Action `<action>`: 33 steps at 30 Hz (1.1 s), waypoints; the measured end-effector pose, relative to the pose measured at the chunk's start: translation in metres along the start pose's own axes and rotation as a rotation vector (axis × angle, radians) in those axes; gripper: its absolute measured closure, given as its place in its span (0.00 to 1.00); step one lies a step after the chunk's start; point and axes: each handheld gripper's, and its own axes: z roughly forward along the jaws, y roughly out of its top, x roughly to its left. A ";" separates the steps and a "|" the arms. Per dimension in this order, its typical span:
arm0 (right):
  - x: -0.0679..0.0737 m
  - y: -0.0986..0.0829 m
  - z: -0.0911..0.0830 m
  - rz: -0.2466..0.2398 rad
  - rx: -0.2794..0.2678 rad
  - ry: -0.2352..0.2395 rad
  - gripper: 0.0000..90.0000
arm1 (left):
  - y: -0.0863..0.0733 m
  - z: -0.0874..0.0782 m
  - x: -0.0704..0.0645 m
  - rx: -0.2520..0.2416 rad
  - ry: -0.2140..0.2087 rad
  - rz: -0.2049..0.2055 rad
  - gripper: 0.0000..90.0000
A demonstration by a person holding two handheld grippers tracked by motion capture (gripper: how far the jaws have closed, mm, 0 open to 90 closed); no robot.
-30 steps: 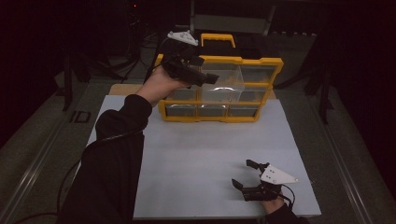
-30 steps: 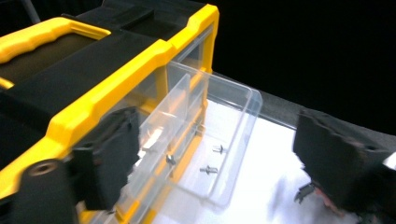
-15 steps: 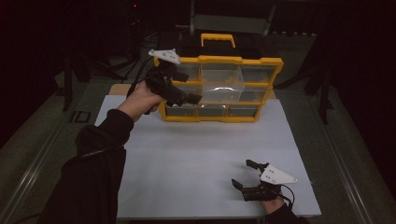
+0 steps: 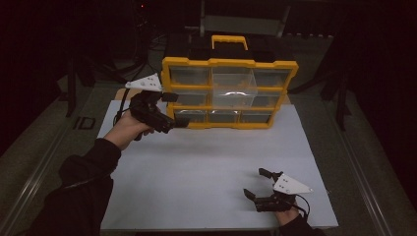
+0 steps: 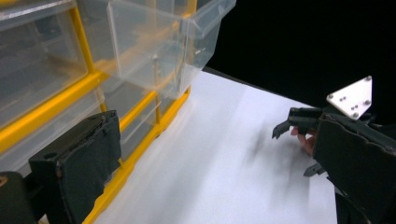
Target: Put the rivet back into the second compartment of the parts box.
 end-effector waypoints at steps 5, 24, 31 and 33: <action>0.000 0.000 0.000 0.000 -0.001 -0.002 0.11 | -0.020 -0.009 -0.004 -0.025 0.017 -0.010 0.00; 0.000 0.000 0.000 0.000 0.002 -0.003 0.11 | -0.089 -0.027 -0.034 -0.050 0.064 -0.014 0.00; 0.000 0.000 0.000 0.001 0.004 -0.002 0.11 | -0.118 -0.036 -0.045 -0.061 0.061 -0.027 0.00; 0.000 0.000 0.000 -0.002 0.003 -0.003 0.11 | -0.122 -0.037 -0.046 -0.059 0.062 -0.034 0.00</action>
